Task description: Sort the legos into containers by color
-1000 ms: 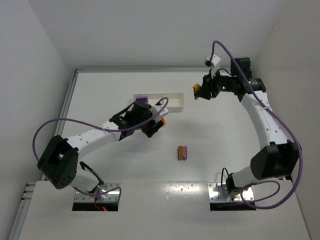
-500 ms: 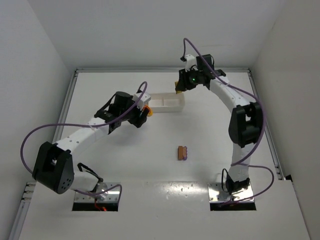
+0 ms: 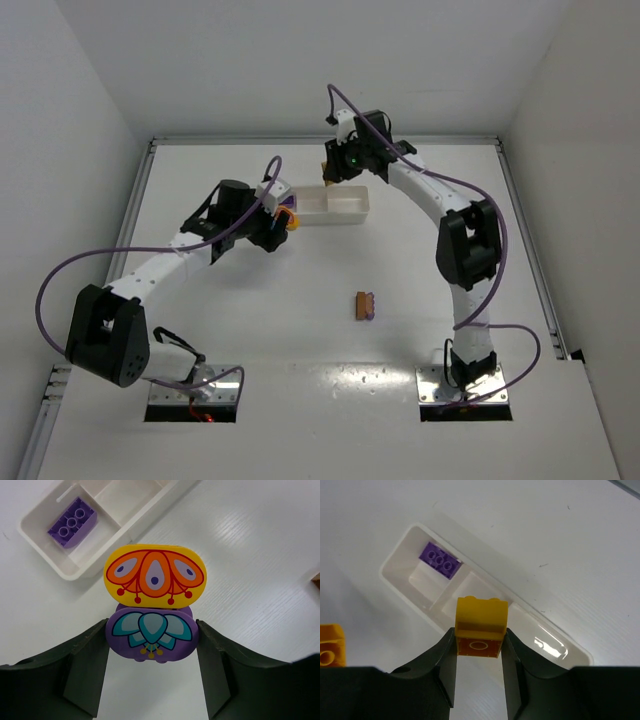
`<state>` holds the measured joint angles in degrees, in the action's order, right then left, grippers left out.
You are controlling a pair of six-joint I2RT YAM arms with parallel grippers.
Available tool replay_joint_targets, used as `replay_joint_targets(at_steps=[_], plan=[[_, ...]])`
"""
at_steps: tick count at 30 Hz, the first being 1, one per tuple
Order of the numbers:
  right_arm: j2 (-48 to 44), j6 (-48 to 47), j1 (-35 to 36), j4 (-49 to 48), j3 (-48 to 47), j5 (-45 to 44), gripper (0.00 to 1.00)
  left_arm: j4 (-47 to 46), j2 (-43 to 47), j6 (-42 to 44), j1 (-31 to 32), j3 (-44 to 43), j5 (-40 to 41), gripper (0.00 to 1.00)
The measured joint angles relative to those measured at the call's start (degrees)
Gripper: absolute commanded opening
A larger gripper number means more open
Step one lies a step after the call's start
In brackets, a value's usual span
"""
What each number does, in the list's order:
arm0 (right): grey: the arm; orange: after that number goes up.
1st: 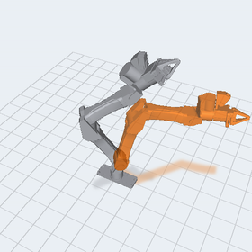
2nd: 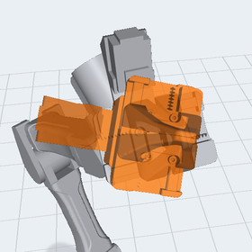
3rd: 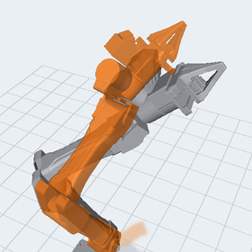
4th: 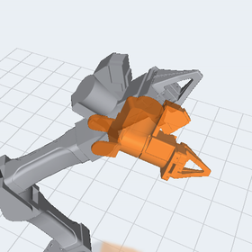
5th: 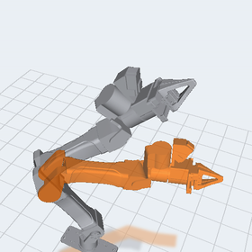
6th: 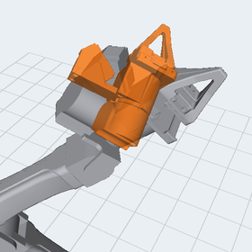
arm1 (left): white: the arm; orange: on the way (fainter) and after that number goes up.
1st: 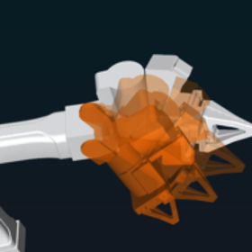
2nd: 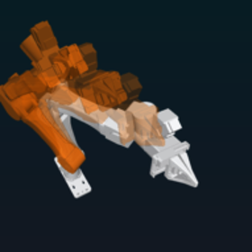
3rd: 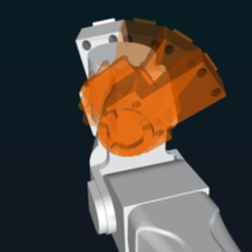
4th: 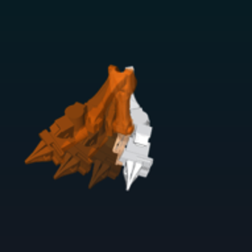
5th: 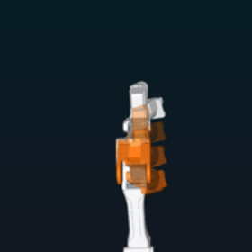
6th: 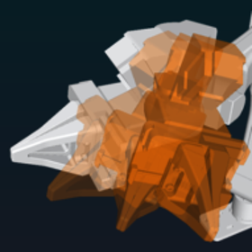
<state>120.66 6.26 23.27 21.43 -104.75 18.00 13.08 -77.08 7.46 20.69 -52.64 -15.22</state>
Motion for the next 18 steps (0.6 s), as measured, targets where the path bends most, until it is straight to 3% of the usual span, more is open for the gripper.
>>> replay_joint_targets(at_steps=[16,18], plan=[[3.87,0.42,-1.01,0.48,0.37,-6.88,0.00,-0.15,-0.59,-0.48,-0.46,0.00,-2.64,0.21],[3.87,0.46,-1.01,0.50,0.85,-7.39,0.06,-0.33,-0.87,-0.46,-0.46,0.00,-2.69,0.21]])
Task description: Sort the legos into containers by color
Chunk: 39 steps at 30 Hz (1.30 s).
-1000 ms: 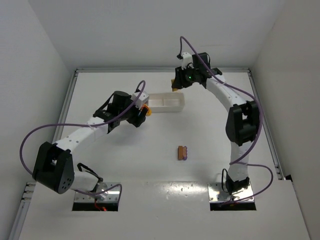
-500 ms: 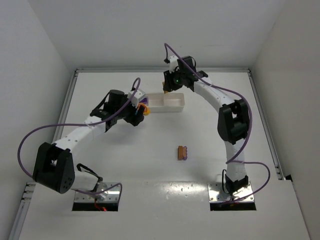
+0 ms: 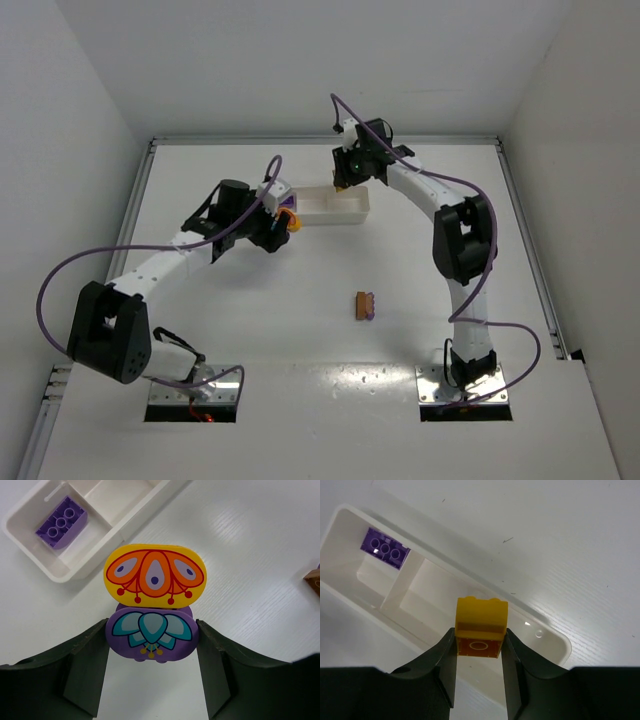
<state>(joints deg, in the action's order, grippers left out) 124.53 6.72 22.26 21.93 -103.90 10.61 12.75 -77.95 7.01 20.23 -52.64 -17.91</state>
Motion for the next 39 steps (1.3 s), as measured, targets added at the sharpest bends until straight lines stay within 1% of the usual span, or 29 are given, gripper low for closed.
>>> replay_joint_targets(at_steps=[1,2,5,7,8,9,10,11,12,17,21,25,28,31,35,39], plan=[[0.00,-0.02,-0.02,0.02,0.31,0.00,0.07,0.00,-0.11,0.00,0.00,0.00,-0.02,0.21],[0.00,-0.09,-0.07,0.09,0.63,0.02,0.10,-0.02,-0.33,0.00,0.00,0.00,-0.09,0.21],[0.00,-0.52,-0.07,0.85,1.81,0.02,0.10,-0.17,-1.25,0.00,0.00,-0.02,-0.35,0.21],[0.00,-0.94,-0.07,1.40,2.47,0.07,0.17,-0.17,-1.99,0.00,-0.02,-0.11,-0.42,0.21],[0.00,-1.11,-0.07,1.68,2.75,0.07,0.30,-0.15,-2.38,0.00,-0.02,-0.17,-0.42,0.21],[0.00,-1.20,-0.07,1.95,2.99,0.07,0.71,-0.15,-2.82,0.00,-0.02,-0.35,-0.48,0.21],[0.00,-1.27,-0.07,2.27,3.15,0.04,0.81,-0.17,-3.19,0.00,-0.02,-0.50,-0.52,0.21],[0.00,-1.53,-0.07,2.34,3.45,0.00,0.93,-0.17,-3.41,0.00,-0.02,-0.61,-0.61,0.21],[0.00,-1.51,-0.07,2.49,3.63,-0.15,1.00,-0.11,-3.54,0.00,-0.02,-0.74,-0.72,0.21],[-0.09,-1.99,-0.15,2.62,3.96,-0.39,1.00,-0.42,-3.76,0.00,-0.02,-1.42,-1.18,0.21],[-1.64,-1.90,-0.57,2.62,4.70,3.69,1.00,-0.48,-3.76,0.00,-0.02,-1.53,-1.49,0.21],[-6.21,-0.61,-1.18,2.29,6.67,16.13,1.00,-0.48,-3.76,0.02,-0.02,-1.53,-2.34,0.21],[-9.66,1.55,-1.55,-0.37,8.96,28.11,0.95,-0.48,-3.76,0.02,0.22,-1.53,-2.60,0.21],[-11.21,3.74,-0.81,-3.52,11.50,39.06,0.91,-0.46,-3.76,0.04,0.79,-1.70,-2.91,0.21],[-11.19,7.96,0.48,-6.62,14.53,46.77,0.91,-0.46,-3.80,0.04,1.86,-2.56,-3.37,0.21],[-10.54,12.83,1.36,-10.10,16.02,50.95,0.91,-0.59,-3.80,0.04,3.08,-3.13,-3.43,0.21]])
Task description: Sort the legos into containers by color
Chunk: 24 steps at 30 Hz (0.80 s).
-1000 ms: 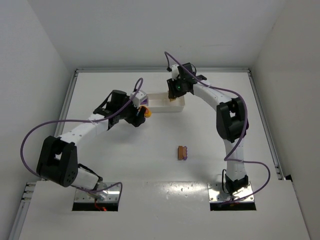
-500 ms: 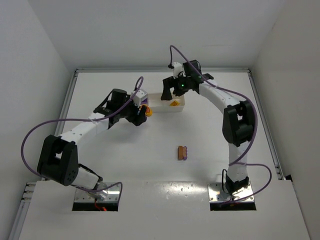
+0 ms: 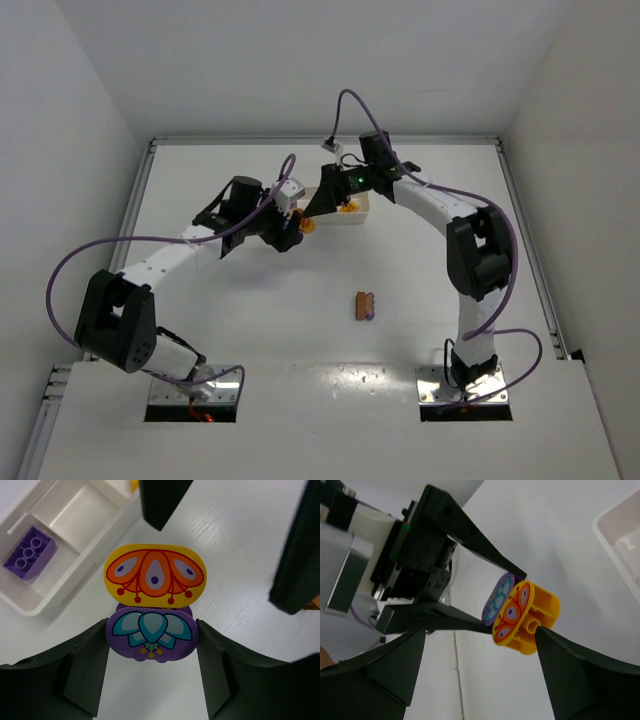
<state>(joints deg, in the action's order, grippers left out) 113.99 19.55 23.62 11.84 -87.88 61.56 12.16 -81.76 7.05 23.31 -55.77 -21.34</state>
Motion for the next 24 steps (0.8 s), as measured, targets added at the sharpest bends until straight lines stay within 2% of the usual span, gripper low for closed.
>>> replay_joint_targets(at_steps=[9,10,11,12,14,16,20,22,24], plan=[[1.44,5.95,0.26,-5.05,0.35,3.10,0.89,-0.04,0.00,0.00,2.32,-0.33,0.17,0.21],[1.44,6.08,0.28,-5.40,0.39,3.10,0.84,0.00,0.00,0.00,2.45,-0.37,0.61,0.21],[1.44,6.19,0.31,-5.64,0.46,3.10,0.83,0.02,0.00,0.00,2.51,-0.42,0.74,0.21],[1.46,6.27,0.28,-5.84,0.55,2.95,0.76,0.02,0.00,0.00,2.56,-0.44,0.85,0.21],[1.66,6.27,0.26,-5.92,0.68,2.99,0.68,0.04,0.00,0.00,2.60,-0.52,1.14,0.21],[2.03,6.38,0.26,-6.21,0.70,2.84,0.68,0.28,0.00,0.00,2.60,-0.63,1.36,0.21],[2.29,6.34,0.11,-6.21,1.20,2.45,0.74,0.24,0.00,0.00,2.60,-0.68,1.88,0.21],[2.29,5.97,-0.24,-6.16,1.46,1.92,0.87,0.24,0.00,0.00,2.84,-0.68,2.08,0.21],[2.29,5.81,-0.42,-5.75,1.84,1.53,0.92,0.22,0.02,0.00,3.15,-0.68,2.36,0.21]])
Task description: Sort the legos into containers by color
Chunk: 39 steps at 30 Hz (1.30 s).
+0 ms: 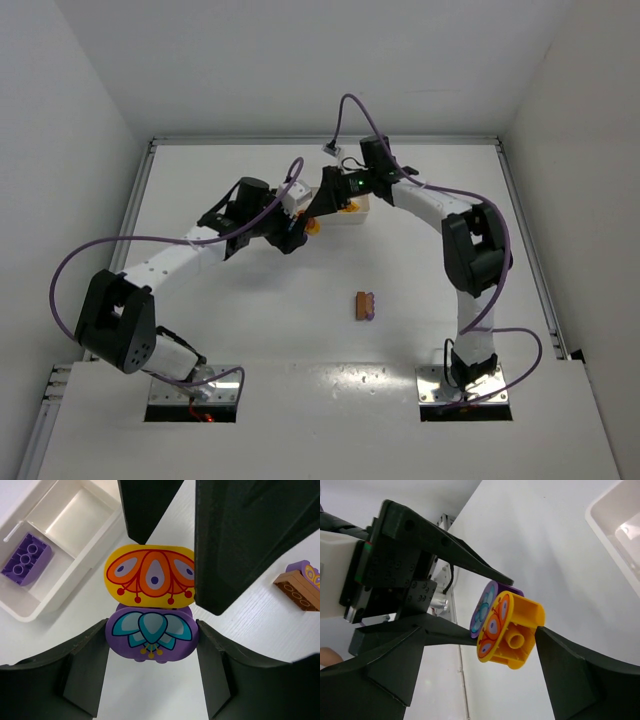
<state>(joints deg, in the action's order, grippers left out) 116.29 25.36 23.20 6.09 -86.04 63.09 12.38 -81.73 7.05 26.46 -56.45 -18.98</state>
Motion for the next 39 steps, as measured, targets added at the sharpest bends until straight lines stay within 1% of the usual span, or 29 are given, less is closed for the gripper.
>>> replay_joint_targets(at_steps=[6,10,14,15,16,17,19,22,23,26,31,34,36,39], plan=[[0.00,-0.37,-0.79,0.98,0.33,-1.60,0.92,-0.07,0.11,0.00,0.15,0.00,0.20,0.21],[0.00,-0.92,-1.07,1.75,0.33,-2.03,0.80,-0.04,0.44,0.02,0.15,0.00,0.39,0.21],[0.00,-1.03,-0.72,1.70,0.48,-1.81,0.80,-0.07,0.52,0.00,0.15,-0.22,0.59,0.21],[0.00,-1.05,-0.61,1.70,0.61,-1.60,0.77,-0.04,0.52,0.00,0.15,-0.33,0.61,0.21],[0.00,-1.14,-0.42,1.70,0.74,-1.36,0.70,-0.07,0.52,0.00,0.15,-0.46,0.66,0.21],[0.02,-1.16,-0.22,1.68,0.81,-1.29,0.67,-0.04,0.52,0.02,0.15,-0.61,0.72,0.21],[0.07,-1.20,0.13,1.70,0.87,-1.33,0.67,0.07,0.55,0.00,0.15,-0.94,0.81,0.21],[0.17,-1.27,0.20,1.62,0.87,-1.31,0.51,0.09,0.57,0.02,0.15,-1.36,0.85,0.21],[0.37,-1.33,0.20,1.49,0.87,-1.44,0.34,0.24,0.57,0.00,0.15,-1.53,0.90,0.21],[1.07,0.17,0.02,1.55,0.92,-2.27,0.00,0.79,0.59,0.70,0.22,-1.66,1.79,0.21],[1.31,1.27,-0.31,1.62,0.96,-2.16,0.00,1.01,0.59,1.29,0.48,-1.55,2.29,0.21],[1.20,1.22,-1.36,1.70,0.96,-1.57,0.00,-0.81,0.59,1.31,0.52,-0.96,2.05,0.21],[0.81,1.03,-2.54,1.92,0.96,-0.98,0.00,-2.47,0.59,1.49,0.85,-0.55,1.95,0.21],[-0.48,-0.26,-6.49,1.92,0.96,-3.48,0.00,-2.14,0.66,1.51,0.85,0.61,2.03,0.21]])
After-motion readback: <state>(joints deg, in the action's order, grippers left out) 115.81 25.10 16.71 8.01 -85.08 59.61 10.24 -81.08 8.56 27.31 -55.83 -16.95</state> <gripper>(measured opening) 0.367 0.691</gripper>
